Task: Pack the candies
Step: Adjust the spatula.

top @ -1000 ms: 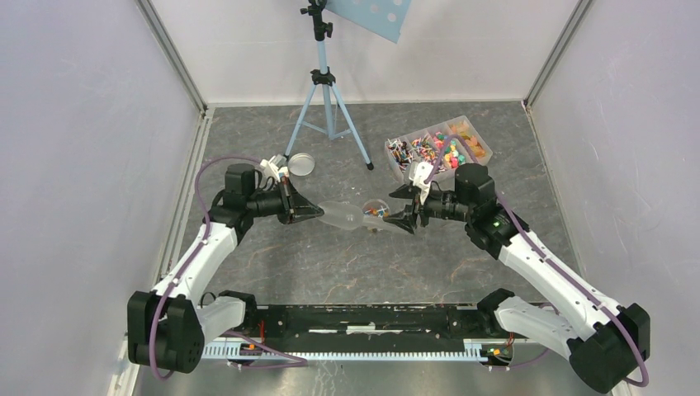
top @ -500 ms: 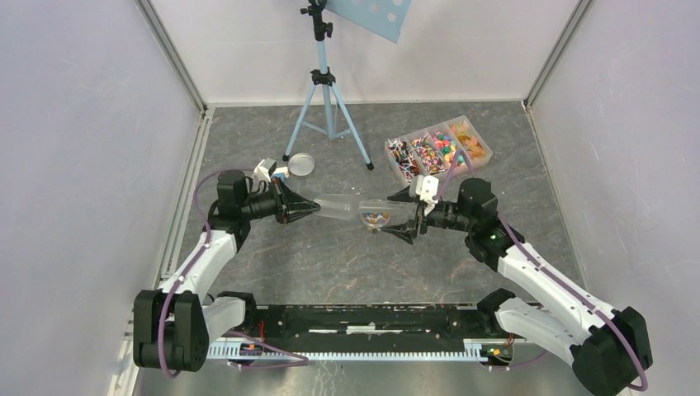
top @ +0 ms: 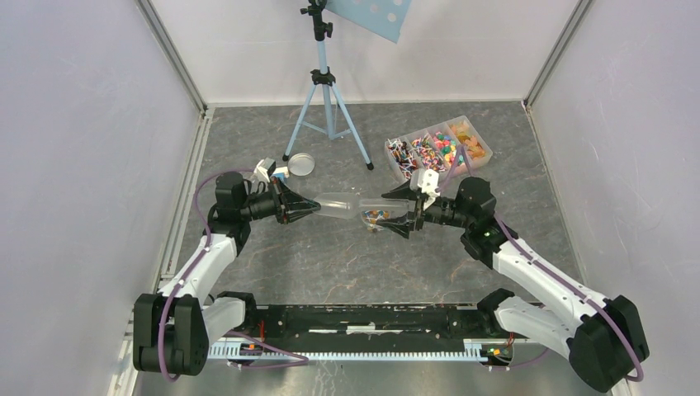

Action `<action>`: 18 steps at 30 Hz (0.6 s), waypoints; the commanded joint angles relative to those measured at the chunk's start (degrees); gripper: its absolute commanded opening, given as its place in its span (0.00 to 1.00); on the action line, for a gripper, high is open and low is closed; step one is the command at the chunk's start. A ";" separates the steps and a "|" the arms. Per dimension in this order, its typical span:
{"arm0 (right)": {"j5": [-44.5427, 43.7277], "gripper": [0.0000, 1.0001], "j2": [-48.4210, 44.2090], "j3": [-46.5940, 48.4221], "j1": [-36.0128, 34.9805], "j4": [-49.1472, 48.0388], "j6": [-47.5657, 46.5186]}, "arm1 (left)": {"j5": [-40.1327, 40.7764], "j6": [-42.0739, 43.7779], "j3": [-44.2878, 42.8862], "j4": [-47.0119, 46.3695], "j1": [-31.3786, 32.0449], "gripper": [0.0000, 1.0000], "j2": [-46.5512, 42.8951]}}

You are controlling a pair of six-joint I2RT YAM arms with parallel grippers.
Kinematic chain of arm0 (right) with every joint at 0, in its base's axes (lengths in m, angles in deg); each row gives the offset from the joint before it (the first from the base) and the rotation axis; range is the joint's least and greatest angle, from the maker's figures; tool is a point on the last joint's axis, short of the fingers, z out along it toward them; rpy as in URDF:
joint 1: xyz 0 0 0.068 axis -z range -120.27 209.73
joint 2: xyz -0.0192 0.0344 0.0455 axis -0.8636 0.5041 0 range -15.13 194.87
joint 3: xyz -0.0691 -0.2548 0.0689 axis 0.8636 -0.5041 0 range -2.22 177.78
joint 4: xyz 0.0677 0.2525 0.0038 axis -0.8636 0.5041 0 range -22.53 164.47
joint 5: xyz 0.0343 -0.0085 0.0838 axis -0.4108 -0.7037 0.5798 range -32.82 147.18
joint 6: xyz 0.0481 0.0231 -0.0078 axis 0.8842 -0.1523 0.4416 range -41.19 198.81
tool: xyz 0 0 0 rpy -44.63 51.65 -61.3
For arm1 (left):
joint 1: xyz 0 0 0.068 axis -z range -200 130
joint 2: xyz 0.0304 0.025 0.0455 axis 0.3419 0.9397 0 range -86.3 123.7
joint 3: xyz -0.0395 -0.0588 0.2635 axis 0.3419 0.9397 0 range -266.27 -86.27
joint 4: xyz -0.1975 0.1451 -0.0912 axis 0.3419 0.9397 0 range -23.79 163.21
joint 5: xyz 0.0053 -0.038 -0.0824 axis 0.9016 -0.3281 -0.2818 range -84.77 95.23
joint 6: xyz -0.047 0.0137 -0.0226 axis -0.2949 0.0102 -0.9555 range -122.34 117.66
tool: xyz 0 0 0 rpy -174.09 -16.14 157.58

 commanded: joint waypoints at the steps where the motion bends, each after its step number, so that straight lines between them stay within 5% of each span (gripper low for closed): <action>1: 1.07 0.69 0.84 0.62 0.23 -2.92 1.30 | -2.33 -2.94 0.54 -3.06 -0.40 0.02 -1.31; 5: 1.68 0.53 1.48 0.87 0.21 -4.04 2.28 | -2.28 -3.02 0.80 -3.19 -0.37 0.02 -1.71; 13: 3.13 0.00 1.74 0.23 0.20 -8.06 5.39 | -1.35 -3.26 2.20 -3.11 -0.37 0.02 -1.93; 15: 1.36 0.00 1.25 0.88 0.20 -6.44 5.57 | -0.52 -3.04 2.02 -2.81 -0.36 0.19 -2.16; 18: -7.84 0.00 -0.39 5.08 0.22 5.34 0.85 | 1.85 2.21 -0.56 2.91 -0.39 0.67 -2.86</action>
